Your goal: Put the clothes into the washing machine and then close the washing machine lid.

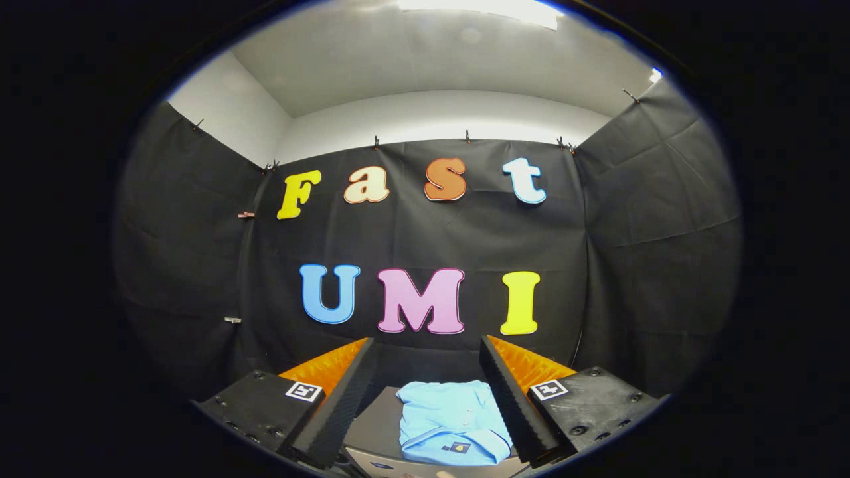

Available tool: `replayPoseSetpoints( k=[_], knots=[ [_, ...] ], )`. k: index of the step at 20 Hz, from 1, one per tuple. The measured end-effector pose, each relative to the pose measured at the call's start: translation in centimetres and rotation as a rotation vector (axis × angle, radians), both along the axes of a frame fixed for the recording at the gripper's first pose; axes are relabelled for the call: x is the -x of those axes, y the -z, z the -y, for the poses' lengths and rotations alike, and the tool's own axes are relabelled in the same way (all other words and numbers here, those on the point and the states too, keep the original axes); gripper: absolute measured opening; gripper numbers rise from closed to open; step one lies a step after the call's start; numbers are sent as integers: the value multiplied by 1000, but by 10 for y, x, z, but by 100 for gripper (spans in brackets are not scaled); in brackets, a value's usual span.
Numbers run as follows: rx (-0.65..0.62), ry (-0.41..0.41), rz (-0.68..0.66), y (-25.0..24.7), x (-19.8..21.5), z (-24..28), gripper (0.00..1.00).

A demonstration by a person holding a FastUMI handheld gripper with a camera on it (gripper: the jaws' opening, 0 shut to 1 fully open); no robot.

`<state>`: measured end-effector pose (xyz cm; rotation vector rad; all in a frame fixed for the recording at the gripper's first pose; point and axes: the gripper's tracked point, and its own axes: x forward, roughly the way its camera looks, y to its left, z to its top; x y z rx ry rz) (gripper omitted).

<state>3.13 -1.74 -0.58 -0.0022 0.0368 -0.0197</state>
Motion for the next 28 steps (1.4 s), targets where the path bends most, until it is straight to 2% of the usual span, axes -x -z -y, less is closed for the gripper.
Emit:
replayPoseSetpoints(
  k=[6,13,15,28],
  knots=[
    [28,50,-126,43,-60,25,98],
    [45,63,-292,103,-125,38,98],
    [51,92,-342,124,-141,52,98],
    [38,169,-590,243,-191,93,98]
  ],
)
